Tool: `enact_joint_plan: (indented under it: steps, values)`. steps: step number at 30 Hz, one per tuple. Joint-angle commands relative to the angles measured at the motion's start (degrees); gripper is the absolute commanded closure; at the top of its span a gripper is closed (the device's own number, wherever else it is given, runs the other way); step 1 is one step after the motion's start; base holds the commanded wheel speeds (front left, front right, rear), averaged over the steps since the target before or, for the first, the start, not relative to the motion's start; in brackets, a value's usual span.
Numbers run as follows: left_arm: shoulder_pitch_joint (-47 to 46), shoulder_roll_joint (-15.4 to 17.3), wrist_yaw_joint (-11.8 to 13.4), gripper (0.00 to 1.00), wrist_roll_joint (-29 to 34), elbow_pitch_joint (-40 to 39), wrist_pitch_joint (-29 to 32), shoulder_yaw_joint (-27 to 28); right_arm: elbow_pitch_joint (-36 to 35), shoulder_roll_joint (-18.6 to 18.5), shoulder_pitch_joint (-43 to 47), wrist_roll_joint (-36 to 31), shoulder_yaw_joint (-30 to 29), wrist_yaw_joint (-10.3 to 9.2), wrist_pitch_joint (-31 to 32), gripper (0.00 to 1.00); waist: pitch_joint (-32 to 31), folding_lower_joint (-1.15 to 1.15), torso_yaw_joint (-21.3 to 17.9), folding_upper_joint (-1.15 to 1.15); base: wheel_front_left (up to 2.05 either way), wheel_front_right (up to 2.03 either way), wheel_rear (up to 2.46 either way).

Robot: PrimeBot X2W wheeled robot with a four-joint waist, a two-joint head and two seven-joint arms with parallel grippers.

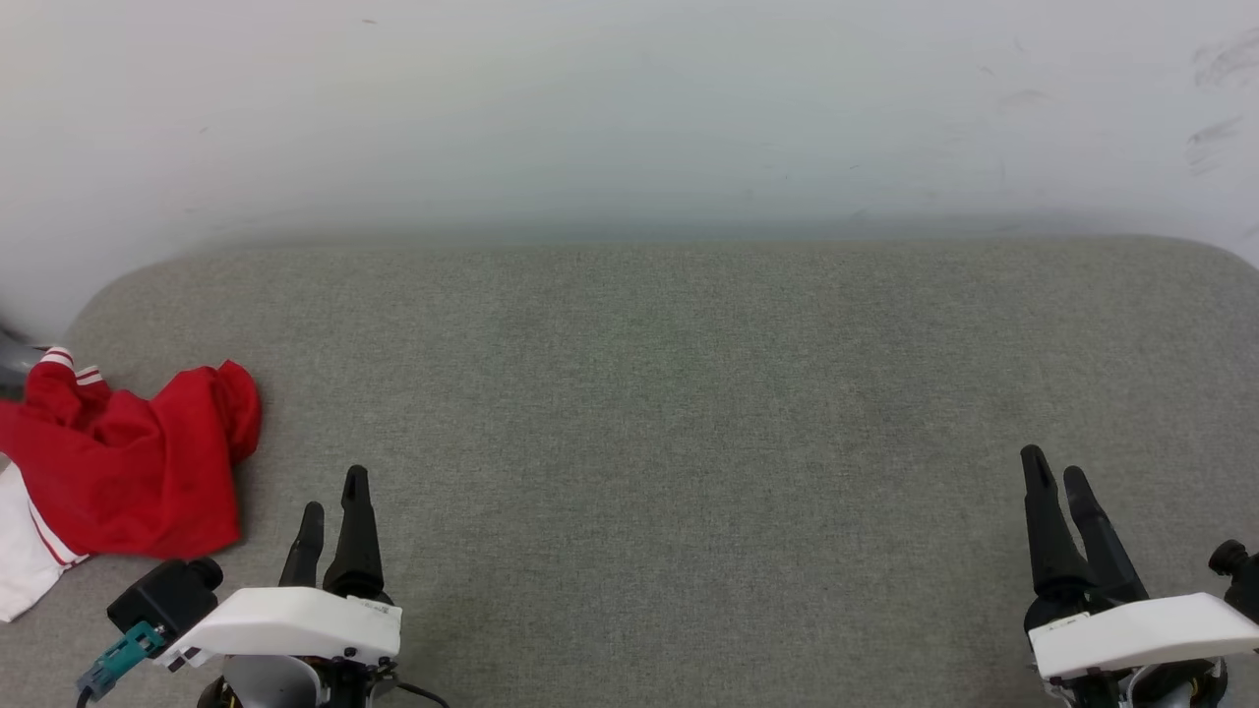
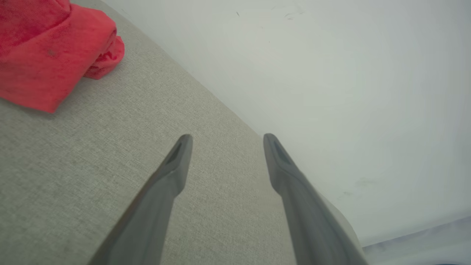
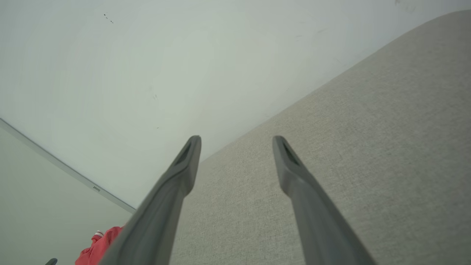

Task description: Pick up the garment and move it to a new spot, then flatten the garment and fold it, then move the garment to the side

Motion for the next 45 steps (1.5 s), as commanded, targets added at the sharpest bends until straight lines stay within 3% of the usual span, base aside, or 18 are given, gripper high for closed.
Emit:
enact_joint_plan:
  steps: [1, 45]
  values:
    - [-0.3, 0.1, 0.4, 0.0, 2.5, -1.0, -0.7, -0.4, -1.2, -0.1, 0.1, -2.4, 0.3, 0.01, -0.7, 0.0, 0.0, 0.0, 0.0, 0.0, 0.0, 0.0, 0.0]
    - [2.5, 1.6, 6.1, 0.0, 30.9, -3.7, -7.2, -6.6, -4.1, -0.1, 3.4, -31.6, 0.9, 0.0, -7.3, 0.0, -0.8, 0.0, 0.4, 0.0, 0.0, 0.0, 0.0]
